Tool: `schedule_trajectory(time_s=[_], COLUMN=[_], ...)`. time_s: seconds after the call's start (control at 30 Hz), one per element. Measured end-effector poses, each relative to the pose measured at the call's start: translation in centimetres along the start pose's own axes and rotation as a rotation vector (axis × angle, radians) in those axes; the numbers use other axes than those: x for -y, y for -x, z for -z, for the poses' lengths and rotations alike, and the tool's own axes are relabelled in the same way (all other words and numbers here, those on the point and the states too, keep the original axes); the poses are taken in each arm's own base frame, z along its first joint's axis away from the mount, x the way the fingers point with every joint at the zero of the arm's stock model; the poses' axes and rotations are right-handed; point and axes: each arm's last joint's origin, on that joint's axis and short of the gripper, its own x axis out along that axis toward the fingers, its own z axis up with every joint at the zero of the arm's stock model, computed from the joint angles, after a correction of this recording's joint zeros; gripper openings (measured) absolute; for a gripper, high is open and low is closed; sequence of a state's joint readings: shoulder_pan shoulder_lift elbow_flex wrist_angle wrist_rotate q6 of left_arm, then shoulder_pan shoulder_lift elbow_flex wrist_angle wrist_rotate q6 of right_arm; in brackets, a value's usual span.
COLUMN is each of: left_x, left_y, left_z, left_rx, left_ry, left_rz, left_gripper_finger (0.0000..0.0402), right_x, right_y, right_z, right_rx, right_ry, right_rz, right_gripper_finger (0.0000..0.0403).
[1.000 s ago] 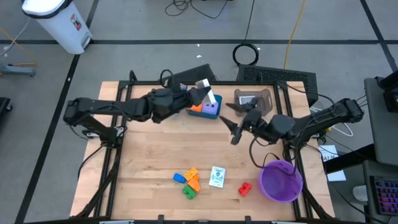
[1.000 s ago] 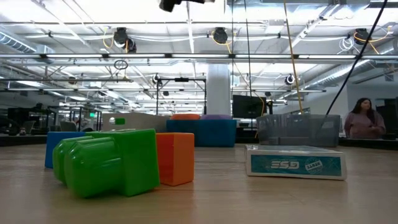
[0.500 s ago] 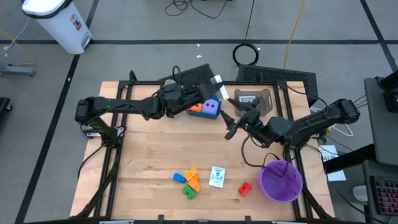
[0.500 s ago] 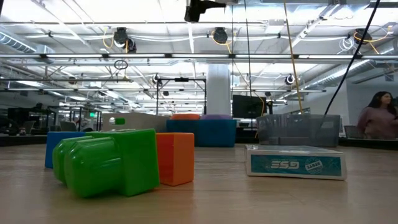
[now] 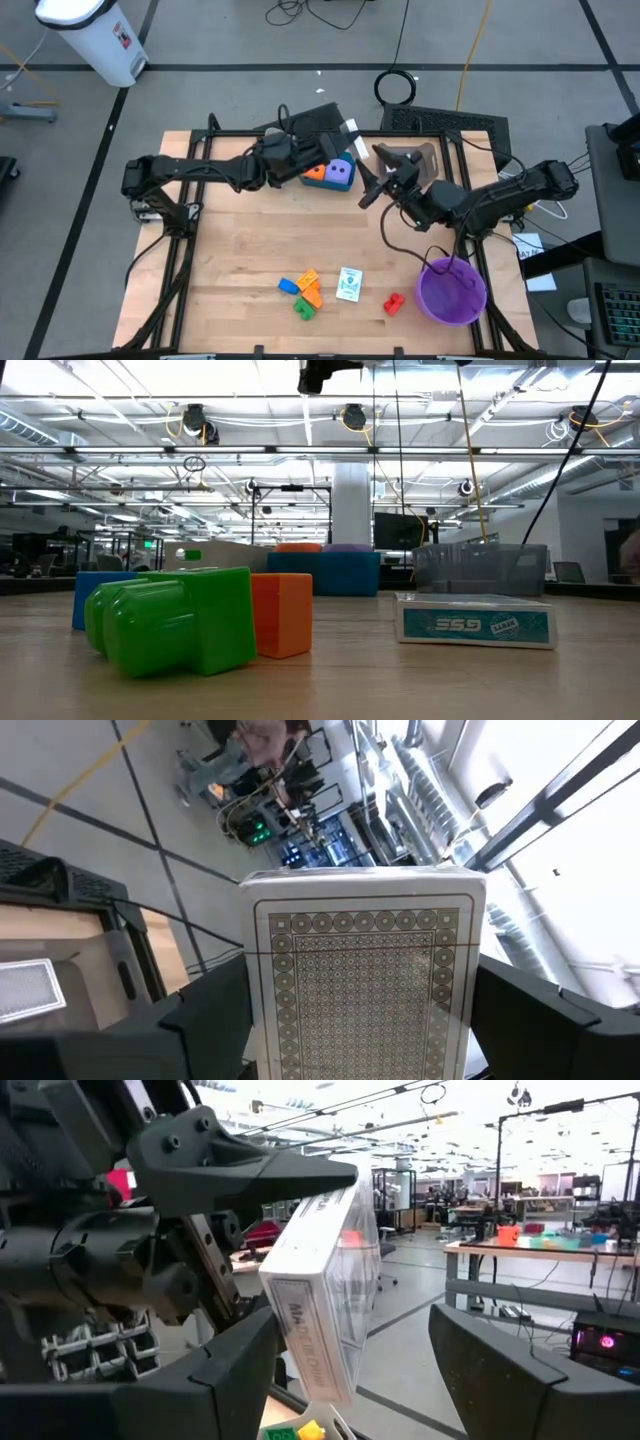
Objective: Pick & Place Toys
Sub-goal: Put the brown deck of cards into the black bin
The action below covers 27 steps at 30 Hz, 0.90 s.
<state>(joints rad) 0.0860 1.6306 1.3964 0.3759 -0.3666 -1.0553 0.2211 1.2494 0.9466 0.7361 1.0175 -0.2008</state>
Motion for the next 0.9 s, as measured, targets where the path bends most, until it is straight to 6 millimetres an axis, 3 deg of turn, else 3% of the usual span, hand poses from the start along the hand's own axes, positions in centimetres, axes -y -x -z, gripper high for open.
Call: schedule_trajectory(time_s=[0.33, 0.9], left_x=[-0.25, -0.40], left_y=[-0.25, -0.31], left_z=[-0.44, -0.58], left_rx=[-0.052, -0.051], left_ry=[0.001, -0.009], left_rz=[0.030, 0.023], left_gripper_finger=[0.0317, 0.0317], right_x=[-0.40, -0.50], right_y=[-0.55, -0.60], right_z=[0.76, 0.83], right_rx=[0.003, 0.009], right_ry=[-0.005, -0.006], right_rz=[0.012, 0.009], right_gripper_finger=[0.0242, 0.0120])
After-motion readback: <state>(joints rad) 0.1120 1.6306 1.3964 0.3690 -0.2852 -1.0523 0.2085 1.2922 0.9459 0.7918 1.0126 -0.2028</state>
